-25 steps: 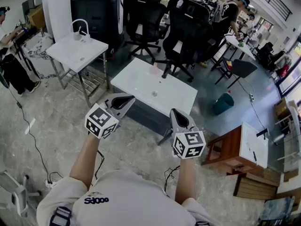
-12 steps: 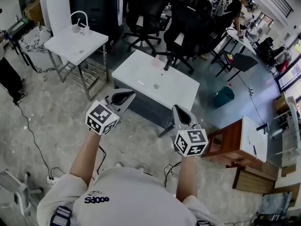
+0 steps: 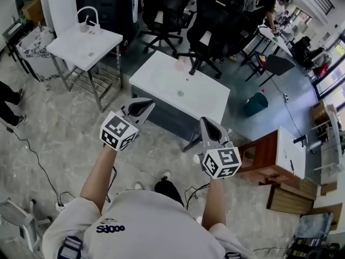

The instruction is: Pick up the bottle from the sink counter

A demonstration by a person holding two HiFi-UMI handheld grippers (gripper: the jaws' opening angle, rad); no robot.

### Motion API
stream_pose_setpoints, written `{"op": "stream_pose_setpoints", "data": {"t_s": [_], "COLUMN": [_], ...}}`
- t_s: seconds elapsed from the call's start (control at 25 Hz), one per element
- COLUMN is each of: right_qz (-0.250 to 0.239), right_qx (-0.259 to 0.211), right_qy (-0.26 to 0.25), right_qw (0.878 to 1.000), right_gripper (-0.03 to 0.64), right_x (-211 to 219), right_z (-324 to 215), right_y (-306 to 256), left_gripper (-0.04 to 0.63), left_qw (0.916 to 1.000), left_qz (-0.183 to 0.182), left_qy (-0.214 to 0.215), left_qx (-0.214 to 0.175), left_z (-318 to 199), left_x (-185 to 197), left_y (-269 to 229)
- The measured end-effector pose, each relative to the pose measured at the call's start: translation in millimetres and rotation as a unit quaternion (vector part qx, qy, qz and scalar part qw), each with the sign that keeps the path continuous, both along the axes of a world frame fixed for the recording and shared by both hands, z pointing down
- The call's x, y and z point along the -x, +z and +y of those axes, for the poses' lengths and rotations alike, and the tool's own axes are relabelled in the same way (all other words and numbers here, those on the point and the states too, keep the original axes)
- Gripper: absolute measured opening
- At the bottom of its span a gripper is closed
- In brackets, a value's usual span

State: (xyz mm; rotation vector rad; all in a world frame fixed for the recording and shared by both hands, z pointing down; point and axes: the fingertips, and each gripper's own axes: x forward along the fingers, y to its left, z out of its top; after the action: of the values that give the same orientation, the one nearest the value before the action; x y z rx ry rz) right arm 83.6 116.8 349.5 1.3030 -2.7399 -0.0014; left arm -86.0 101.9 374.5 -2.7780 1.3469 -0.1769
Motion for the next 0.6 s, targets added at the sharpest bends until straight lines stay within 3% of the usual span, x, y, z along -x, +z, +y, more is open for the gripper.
{"op": "stream_pose_setpoints", "data": {"t_s": [0.28, 0.6], "right_qz": [-0.018, -0.009], "right_qx": [0.012, 0.027], "right_qy": [-0.006, -0.022], "right_qw": [1.000, 0.999], "right_gripper": [0.008, 0.008], "right_x": [12, 7], "right_z": [-32, -112], "right_y": [10, 22], "left_gripper": [0.005, 0.005], "left_qw": [0.9999, 0.9996], "left_qz": [0.001, 0.001], "left_qy": [-0.010, -0.027], "left_qx": [0.008, 0.007], "left_z": [-29, -103], "left_x": [12, 12], "left_y": [8, 8]}}
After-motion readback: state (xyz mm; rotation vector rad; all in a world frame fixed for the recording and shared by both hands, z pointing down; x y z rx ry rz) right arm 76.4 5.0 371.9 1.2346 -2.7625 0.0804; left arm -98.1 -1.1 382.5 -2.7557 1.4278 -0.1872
